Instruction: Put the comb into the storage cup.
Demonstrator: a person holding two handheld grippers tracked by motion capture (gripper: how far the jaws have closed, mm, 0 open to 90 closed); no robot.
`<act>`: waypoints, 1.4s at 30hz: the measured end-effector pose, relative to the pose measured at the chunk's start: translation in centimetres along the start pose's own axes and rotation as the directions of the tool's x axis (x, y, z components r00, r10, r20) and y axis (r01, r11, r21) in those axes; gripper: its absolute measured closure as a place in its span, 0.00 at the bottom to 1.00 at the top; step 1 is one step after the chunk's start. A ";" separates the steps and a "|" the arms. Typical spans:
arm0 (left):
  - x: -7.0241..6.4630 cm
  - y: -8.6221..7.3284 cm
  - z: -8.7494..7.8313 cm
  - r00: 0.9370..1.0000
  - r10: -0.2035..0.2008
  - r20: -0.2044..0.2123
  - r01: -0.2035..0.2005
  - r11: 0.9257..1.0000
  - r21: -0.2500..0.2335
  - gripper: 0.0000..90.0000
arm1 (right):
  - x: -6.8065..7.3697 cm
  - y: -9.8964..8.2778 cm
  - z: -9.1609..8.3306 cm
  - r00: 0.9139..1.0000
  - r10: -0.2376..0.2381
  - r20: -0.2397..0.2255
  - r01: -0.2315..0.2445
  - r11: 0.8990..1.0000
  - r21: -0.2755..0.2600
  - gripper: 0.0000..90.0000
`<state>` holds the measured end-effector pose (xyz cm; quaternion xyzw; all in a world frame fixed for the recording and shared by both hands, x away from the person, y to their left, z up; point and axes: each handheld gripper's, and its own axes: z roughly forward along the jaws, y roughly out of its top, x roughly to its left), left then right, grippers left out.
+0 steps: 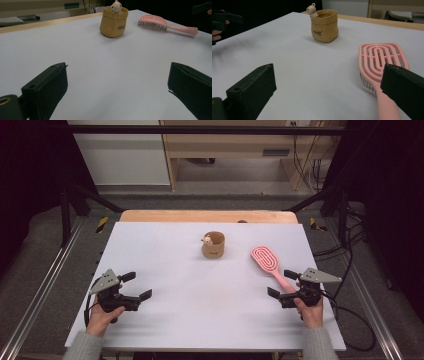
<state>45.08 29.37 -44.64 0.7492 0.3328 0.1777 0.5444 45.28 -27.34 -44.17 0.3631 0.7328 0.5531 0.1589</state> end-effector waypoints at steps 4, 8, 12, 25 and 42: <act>0.0 0.0 0.0 1.000 0.001 0.000 -0.001 1.000 0.000 0.03 | 0.0 0.0 0.0 1.000 -0.003 0.002 0.003 1.000 0.002 0.00; 0.0 0.0 0.0 1.000 -0.001 0.002 0.001 1.000 0.000 0.03 | 0.0 0.2 -0.1 1.000 -0.010 0.011 0.010 1.000 0.009 0.00; 0.0 -0.1 0.1 1.000 0.003 -0.001 -0.003 1.000 0.008 0.03 | 0.0 0.3 0.0 1.000 -0.019 0.021 0.018 1.000 0.019 0.00; 0.1 -0.1 0.1 1.000 0.001 0.002 -0.001 1.000 0.011 0.03 | -0.2 1.3 0.4 0.996 -0.046 0.077 0.039 0.996 0.085 0.00; 0.1 -0.1 0.1 1.000 0.002 -0.003 -0.002 1.000 0.012 0.03 | -0.9 3.2 1.7 0.990 -0.082 0.114 0.063 0.984 0.164 0.00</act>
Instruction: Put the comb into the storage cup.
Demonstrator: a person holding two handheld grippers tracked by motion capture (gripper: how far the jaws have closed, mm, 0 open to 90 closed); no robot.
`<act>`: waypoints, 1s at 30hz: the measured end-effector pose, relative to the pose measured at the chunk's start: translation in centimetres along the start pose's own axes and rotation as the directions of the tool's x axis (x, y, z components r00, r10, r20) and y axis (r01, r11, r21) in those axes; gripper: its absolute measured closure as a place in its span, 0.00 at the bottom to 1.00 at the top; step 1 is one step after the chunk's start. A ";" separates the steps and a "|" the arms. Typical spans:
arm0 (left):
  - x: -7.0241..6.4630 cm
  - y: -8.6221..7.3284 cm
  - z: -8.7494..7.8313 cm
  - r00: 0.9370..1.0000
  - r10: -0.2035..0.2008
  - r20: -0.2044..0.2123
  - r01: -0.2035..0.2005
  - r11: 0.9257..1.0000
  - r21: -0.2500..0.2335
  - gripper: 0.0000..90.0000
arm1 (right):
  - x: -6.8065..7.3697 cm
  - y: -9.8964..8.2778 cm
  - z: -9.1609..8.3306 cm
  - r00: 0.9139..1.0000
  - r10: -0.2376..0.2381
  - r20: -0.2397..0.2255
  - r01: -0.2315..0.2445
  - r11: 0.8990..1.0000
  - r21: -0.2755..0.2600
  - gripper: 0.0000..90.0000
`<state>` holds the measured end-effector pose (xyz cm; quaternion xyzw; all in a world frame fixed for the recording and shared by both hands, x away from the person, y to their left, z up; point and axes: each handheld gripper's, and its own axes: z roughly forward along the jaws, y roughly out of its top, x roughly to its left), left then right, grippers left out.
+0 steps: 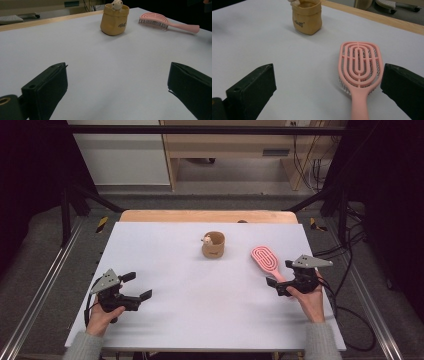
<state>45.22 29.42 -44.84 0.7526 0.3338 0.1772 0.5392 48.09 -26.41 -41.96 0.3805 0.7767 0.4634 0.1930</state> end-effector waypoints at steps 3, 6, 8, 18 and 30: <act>0.0 0.0 0.0 1.000 0.000 0.000 0.000 1.000 0.001 0.03 | -0.3 0.1 0.3 1.000 0.000 0.008 0.000 1.000 0.013 0.00; 0.0 0.0 0.1 1.000 0.003 -0.001 -0.003 1.000 0.006 0.03 | -0.5 0.2 0.5 1.000 -0.001 0.011 0.001 1.000 0.021 0.00; 0.0 0.0 0.1 1.000 0.003 -0.002 -0.003 1.000 0.006 0.03 | -0.6 0.3 0.7 1.000 0.001 0.014 -0.002 1.000 0.030 0.00; 0.0 0.0 0.1 1.000 0.004 -0.005 -0.004 1.000 0.007 0.03 | -1.6 0.2 1.8 0.999 0.003 0.040 -0.006 0.997 0.077 0.00; 0.1 -0.1 0.2 1.000 0.003 -0.007 -0.003 1.000 0.014 0.03 | -2.8 -0.1 3.1 0.998 0.005 0.061 -0.013 0.990 0.144 0.00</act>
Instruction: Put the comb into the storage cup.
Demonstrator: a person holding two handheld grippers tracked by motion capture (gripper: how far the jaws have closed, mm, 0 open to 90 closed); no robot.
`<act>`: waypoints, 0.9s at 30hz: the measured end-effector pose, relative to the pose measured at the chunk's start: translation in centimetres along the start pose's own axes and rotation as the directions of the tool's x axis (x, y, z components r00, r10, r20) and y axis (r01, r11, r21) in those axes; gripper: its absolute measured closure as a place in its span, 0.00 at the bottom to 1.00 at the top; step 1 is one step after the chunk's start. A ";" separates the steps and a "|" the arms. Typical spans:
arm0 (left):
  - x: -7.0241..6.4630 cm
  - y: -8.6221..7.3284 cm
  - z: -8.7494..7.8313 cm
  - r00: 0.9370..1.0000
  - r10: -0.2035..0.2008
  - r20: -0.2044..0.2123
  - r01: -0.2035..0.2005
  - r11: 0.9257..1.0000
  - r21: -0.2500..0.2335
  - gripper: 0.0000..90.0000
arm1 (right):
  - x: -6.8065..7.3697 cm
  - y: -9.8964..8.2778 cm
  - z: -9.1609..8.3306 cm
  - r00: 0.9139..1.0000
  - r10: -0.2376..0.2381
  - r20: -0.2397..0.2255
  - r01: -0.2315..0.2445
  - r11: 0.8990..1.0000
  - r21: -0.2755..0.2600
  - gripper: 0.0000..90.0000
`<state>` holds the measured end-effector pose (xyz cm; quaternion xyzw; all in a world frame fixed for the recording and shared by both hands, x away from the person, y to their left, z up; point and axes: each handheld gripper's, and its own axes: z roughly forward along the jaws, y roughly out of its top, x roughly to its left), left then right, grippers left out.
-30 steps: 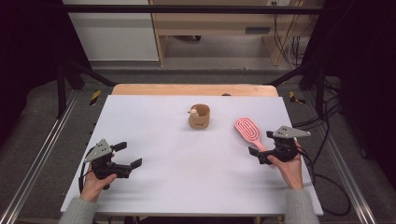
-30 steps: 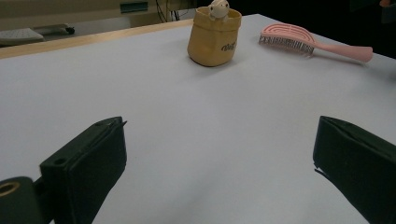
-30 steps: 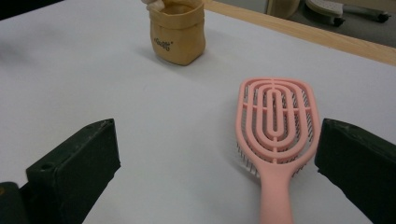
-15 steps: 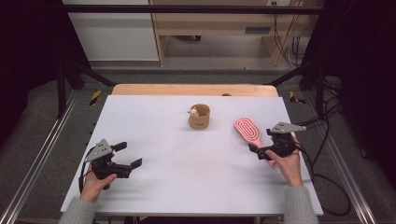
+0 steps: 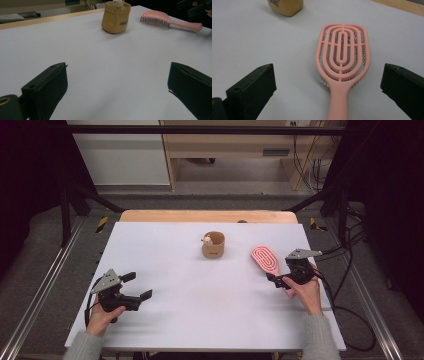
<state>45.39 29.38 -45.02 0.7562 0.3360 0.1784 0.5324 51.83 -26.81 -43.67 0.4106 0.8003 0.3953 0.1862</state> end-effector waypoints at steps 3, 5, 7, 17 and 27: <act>0.0 0.0 0.0 1.000 0.001 -0.001 -0.001 1.000 0.001 0.03 | -0.4 -0.1 0.4 1.000 0.004 0.013 -0.004 1.000 0.029 0.00; 0.0 0.0 0.0 1.000 0.000 -0.001 0.000 1.000 0.002 0.03 | -0.5 -0.2 0.6 1.000 0.006 0.014 -0.006 1.000 0.031 0.00; 0.0 0.0 0.0 1.000 0.000 -0.001 0.000 1.000 0.002 0.03 | -0.7 -0.2 0.9 1.000 0.008 0.018 -0.008 0.999 0.051 0.00; 0.0 -0.1 0.1 1.000 0.002 -0.002 -0.002 1.000 0.009 0.03 | -0.9 -0.2 1.9 0.999 -0.009 0.052 0.003 0.993 0.116 0.01; 0.0 -0.1 0.2 1.000 0.004 -0.001 -0.004 1.000 0.011 0.03 | -1.2 -0.5 2.8 0.998 -0.004 0.056 -0.007 0.982 0.191 0.07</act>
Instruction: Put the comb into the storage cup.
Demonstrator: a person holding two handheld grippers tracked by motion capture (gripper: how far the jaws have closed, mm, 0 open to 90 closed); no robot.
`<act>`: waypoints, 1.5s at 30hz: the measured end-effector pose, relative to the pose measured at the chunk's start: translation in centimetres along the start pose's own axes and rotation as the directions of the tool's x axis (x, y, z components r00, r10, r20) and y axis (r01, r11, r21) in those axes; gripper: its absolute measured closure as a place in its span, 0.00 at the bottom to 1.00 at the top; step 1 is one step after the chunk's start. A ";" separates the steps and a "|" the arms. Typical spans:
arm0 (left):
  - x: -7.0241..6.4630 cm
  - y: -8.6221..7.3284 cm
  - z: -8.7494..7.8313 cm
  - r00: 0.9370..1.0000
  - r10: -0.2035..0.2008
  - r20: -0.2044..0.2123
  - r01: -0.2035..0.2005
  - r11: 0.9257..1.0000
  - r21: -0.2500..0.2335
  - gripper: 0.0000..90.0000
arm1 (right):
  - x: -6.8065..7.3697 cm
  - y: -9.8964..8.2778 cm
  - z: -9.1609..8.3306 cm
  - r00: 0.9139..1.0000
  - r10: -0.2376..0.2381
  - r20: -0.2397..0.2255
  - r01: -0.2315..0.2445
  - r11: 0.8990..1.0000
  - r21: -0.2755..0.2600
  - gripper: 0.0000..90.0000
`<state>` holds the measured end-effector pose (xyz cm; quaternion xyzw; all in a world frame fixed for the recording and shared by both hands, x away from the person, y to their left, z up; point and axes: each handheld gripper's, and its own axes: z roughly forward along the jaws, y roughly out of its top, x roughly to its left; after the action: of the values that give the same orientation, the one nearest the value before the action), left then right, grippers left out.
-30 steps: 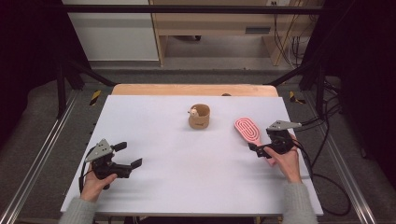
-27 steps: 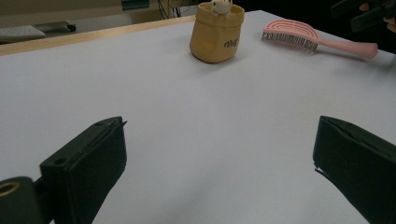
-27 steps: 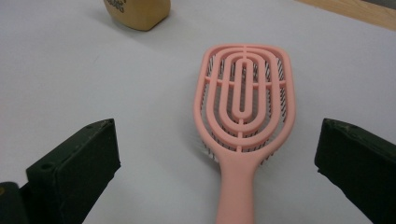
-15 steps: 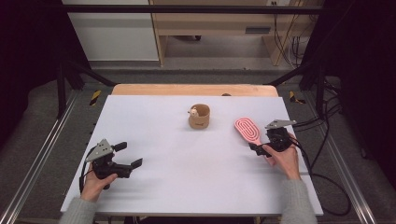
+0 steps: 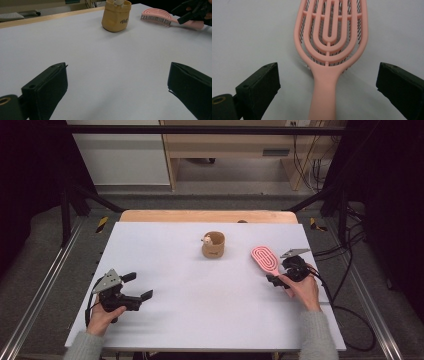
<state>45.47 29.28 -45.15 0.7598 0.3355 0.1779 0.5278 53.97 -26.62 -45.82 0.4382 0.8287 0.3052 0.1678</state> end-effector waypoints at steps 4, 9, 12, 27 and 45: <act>0.0 0.0 0.0 1.000 0.001 0.000 -0.001 1.000 0.000 0.03 | -0.1 -0.1 0.2 1.000 -0.002 0.004 0.002 1.000 0.028 0.11; 0.0 0.0 0.0 1.000 0.001 0.001 -0.001 1.000 0.000 0.03 | -0.1 -0.1 0.4 1.000 0.002 0.016 -0.003 0.999 0.040 0.19; 0.0 0.0 0.0 1.000 0.001 0.000 -0.001 1.000 0.002 0.03 | 0.0 -0.1 0.4 1.000 -0.004 0.028 0.003 0.999 0.043 0.24; -0.1 0.0 0.1 1.000 0.003 0.002 -0.003 1.000 0.004 0.04 | -0.1 -0.1 0.4 1.000 0.004 0.031 -0.006 0.998 0.068 0.46; -0.1 0.0 0.1 1.000 0.007 0.001 -0.007 1.000 0.007 0.04 | 0.1 -0.1 0.7 1.000 -0.007 0.023 0.005 0.996 0.085 0.65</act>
<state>45.47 29.13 -45.23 0.7629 0.3332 0.1780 0.5246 54.22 -26.35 -46.43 0.4461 0.8401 0.2643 0.1596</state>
